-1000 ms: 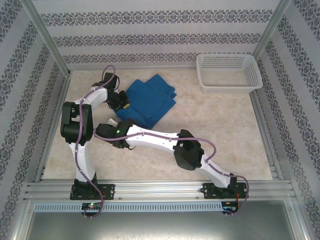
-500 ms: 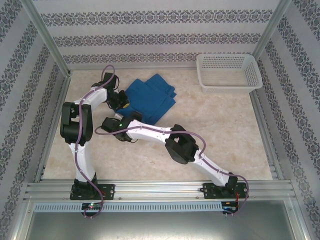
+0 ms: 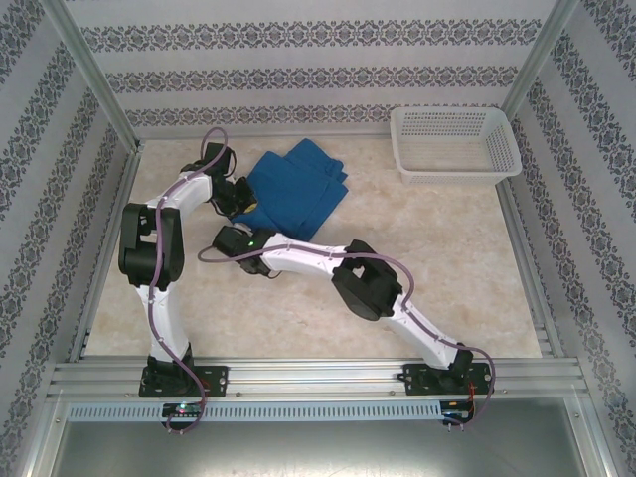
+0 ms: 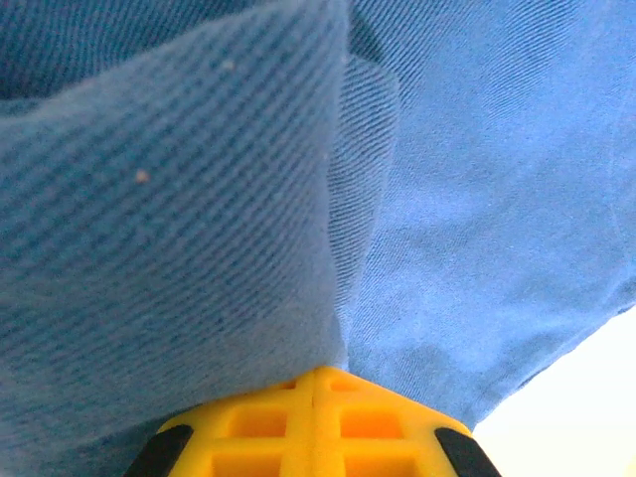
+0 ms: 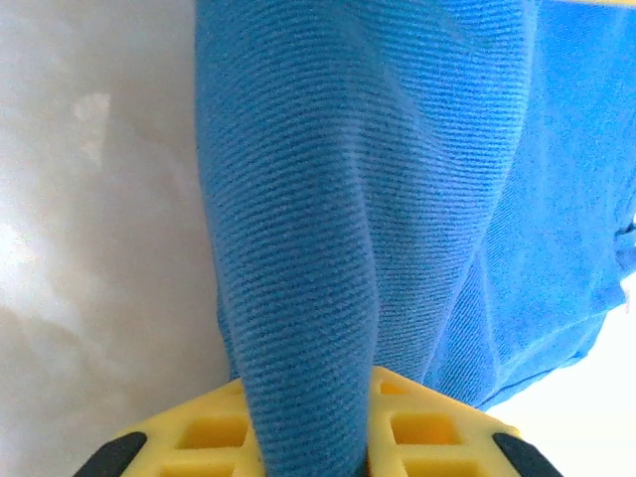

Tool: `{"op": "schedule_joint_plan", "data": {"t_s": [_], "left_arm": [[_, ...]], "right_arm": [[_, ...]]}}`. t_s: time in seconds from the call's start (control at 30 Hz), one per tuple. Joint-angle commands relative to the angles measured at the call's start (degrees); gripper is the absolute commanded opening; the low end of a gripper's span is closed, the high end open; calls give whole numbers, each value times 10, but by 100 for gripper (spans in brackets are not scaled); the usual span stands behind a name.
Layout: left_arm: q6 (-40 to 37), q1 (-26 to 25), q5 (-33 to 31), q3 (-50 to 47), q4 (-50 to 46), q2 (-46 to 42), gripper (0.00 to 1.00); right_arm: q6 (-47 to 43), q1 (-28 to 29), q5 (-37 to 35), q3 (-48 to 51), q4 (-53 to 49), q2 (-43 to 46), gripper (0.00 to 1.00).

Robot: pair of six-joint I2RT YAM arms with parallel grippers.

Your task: Roll up the long pants

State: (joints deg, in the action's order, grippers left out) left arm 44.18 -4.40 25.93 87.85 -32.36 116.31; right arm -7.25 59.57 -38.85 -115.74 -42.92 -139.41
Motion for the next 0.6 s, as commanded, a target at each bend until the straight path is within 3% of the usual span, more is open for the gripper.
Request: {"op": "schedule_joint_plan", "data": {"t_s": [0.0, 0.23, 0.33, 0.37, 0.47, 0.5, 0.57], "left_arm": [[-4, 33, -15, 31, -24, -34, 4], [-2, 87, -13, 41, -34, -80, 42], [-1, 98, -3, 30, -26, -103, 79], [-1, 99, -1, 26, -24, -111, 85], [-1, 99, 3, 16, -23, -133, 86], [-1, 99, 4, 16, -26, -138, 81], [0, 99, 6, 14, -33, -146, 59]], "right_arm": [[31, -28, 68, 42, -19, 57, 1], [97, -71, 248, 57, -56, 139, 0], [131, -102, 385, 21, -99, 144, 0], [143, -110, 419, 11, -110, 142, 0], [188, -141, 569, -16, -118, 140, 0], [204, -150, 611, -19, -114, 139, 0], [239, -174, 699, -24, -102, 137, 0]]}}
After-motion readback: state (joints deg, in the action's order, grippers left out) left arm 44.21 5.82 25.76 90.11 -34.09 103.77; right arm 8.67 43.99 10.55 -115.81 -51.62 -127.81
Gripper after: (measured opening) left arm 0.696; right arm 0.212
